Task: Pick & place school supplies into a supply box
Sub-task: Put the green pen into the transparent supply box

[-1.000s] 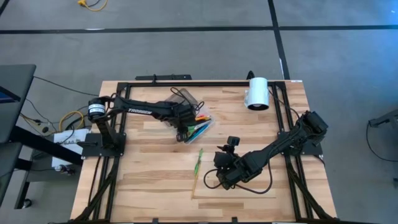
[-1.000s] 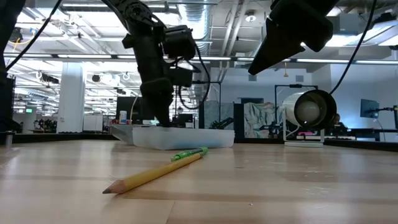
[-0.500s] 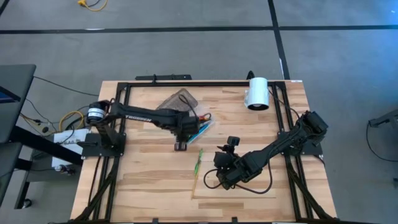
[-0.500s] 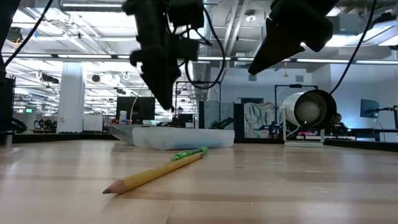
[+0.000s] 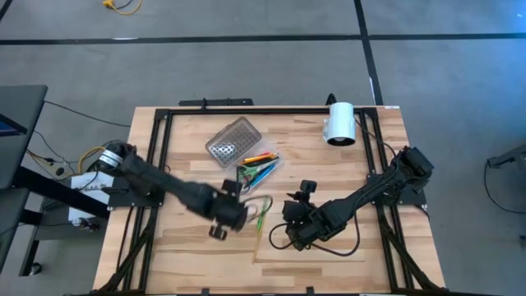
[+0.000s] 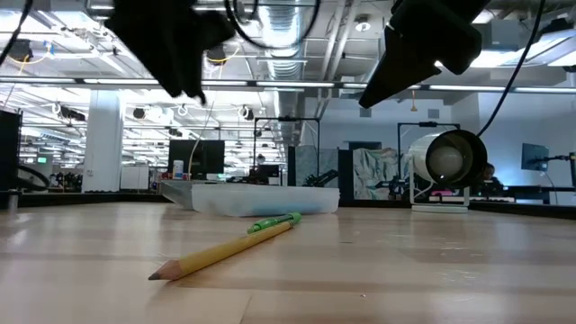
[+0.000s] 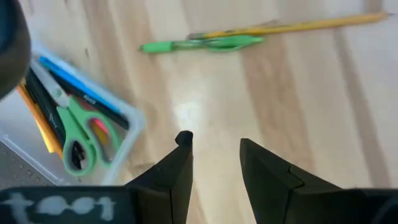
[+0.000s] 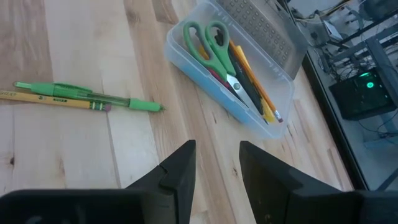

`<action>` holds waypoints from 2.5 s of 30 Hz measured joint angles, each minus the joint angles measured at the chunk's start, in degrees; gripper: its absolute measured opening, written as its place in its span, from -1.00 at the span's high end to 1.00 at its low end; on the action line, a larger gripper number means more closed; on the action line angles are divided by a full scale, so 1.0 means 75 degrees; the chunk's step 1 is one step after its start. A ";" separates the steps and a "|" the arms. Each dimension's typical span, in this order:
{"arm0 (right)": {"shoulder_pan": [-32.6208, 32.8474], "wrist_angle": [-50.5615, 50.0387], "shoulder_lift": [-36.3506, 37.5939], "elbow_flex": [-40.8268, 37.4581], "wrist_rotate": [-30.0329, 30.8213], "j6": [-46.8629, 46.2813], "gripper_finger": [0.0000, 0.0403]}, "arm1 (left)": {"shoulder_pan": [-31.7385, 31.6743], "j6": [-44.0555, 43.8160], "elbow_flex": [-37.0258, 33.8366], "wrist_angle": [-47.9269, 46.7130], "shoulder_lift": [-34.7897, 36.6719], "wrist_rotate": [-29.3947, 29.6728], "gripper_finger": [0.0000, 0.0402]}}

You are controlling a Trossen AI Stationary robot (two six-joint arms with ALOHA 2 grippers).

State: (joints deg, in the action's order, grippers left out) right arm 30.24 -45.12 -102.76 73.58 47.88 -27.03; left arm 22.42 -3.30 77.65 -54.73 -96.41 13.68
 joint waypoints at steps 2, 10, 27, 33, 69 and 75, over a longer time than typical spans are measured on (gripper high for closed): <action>0.0000 0.0041 0.0000 0.0000 0.0000 0.0001 0.41 | 0.0501 -0.0251 -0.0051 0.0052 0.0002 0.0363 0.39; -0.0030 0.0182 0.0000 0.0000 0.0006 0.0010 0.41 | 0.2074 -0.1440 -0.0972 0.0276 0.0002 0.1768 0.39; -0.0849 0.3283 -0.0808 0.0014 -0.2466 0.3040 0.41 | 0.3647 -0.3775 -0.2846 0.1275 0.0007 0.4582 0.39; -0.0950 0.4136 -0.1071 0.0007 -0.3218 0.3730 0.41 | 0.3689 -0.4070 -0.2841 0.1141 0.0007 0.4549 0.39; -0.1161 0.3583 -0.1145 0.0112 -0.5334 0.5051 0.41 | 0.3692 -0.4068 -0.2838 0.1142 0.0013 0.4490 0.39; -0.0650 0.2838 -0.0365 0.0326 -0.4721 0.4806 0.41 | 0.3683 -0.4064 -0.2838 0.1147 0.0013 0.4560 0.39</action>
State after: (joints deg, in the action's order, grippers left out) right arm 25.36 -23.84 -105.50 76.03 12.47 9.02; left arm 50.04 -33.78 56.36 -46.13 -96.31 47.88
